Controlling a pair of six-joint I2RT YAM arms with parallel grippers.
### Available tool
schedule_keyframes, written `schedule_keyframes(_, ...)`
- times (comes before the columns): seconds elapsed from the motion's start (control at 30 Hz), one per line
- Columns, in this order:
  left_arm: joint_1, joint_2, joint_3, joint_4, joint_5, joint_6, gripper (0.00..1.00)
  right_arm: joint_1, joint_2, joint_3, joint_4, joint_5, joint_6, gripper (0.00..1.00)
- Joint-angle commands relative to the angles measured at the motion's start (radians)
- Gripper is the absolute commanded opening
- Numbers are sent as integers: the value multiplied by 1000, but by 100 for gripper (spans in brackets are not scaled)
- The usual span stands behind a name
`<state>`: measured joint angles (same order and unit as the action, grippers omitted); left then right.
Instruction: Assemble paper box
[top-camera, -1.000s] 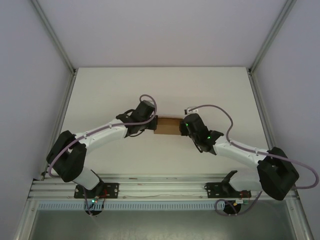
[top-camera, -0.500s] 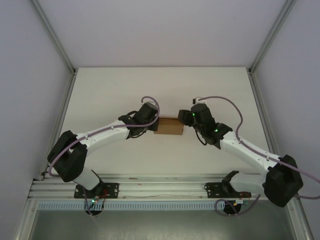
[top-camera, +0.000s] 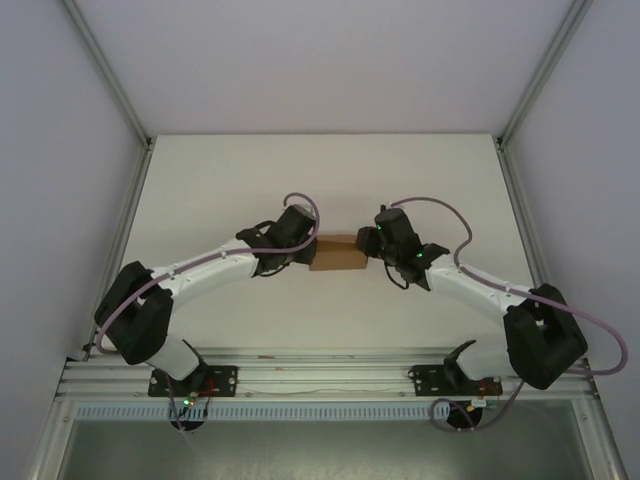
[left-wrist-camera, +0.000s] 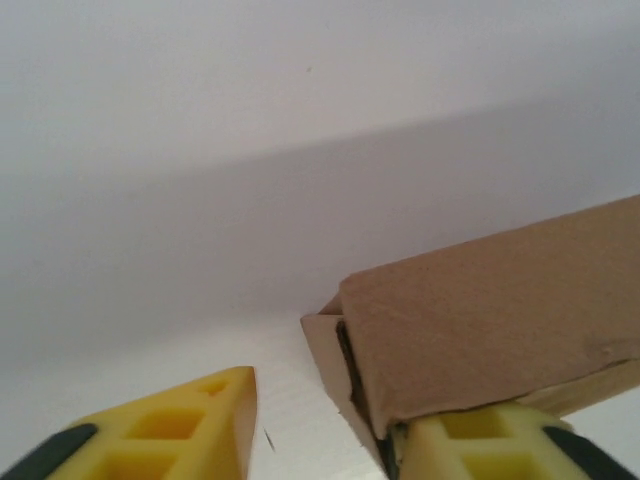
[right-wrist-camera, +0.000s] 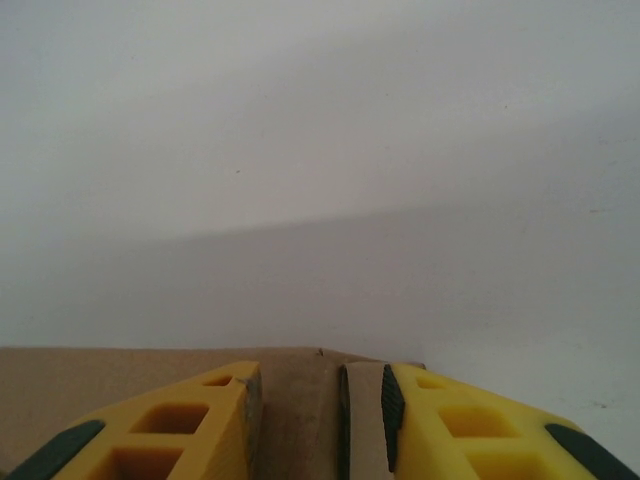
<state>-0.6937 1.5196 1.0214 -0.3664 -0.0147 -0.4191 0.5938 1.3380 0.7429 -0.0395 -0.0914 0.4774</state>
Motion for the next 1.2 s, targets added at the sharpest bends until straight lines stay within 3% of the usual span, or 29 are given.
schedule_keyframes(0.0, -11, -65, 27, -131, 28, 40, 51, -1, 40, -55, -52, -22, 30, 37)
schedule_keyframes(0.3, 22, -105, 118, -176, 45, 10, 98, -1, 32, -96, -43, -8, 34, 35)
schedule_keyframes(0.57, 127, 8, 125, -72, 226, -35, 100, -2, 33, -104, -29, -16, 26, 34)
schedule_keyframes(0.6, 134, 18, 117, -62, 237, -42, 98, -1, 34, -106, -28, -16, 27, 34)
schedule_keyframes(0.83, 181, 72, -19, 60, 351, -100, 59, -2, 24, -157, 16, -24, 21, 33)
schedule_keyframes(0.93, 183, 70, -113, 126, 364, -127, 51, -6, 34, -188, 63, -62, 16, 32)
schedule_keyframes(1.17, 183, 61, -354, 369, 419, -225, 20, -11, 83, -364, 378, -143, -46, 20)
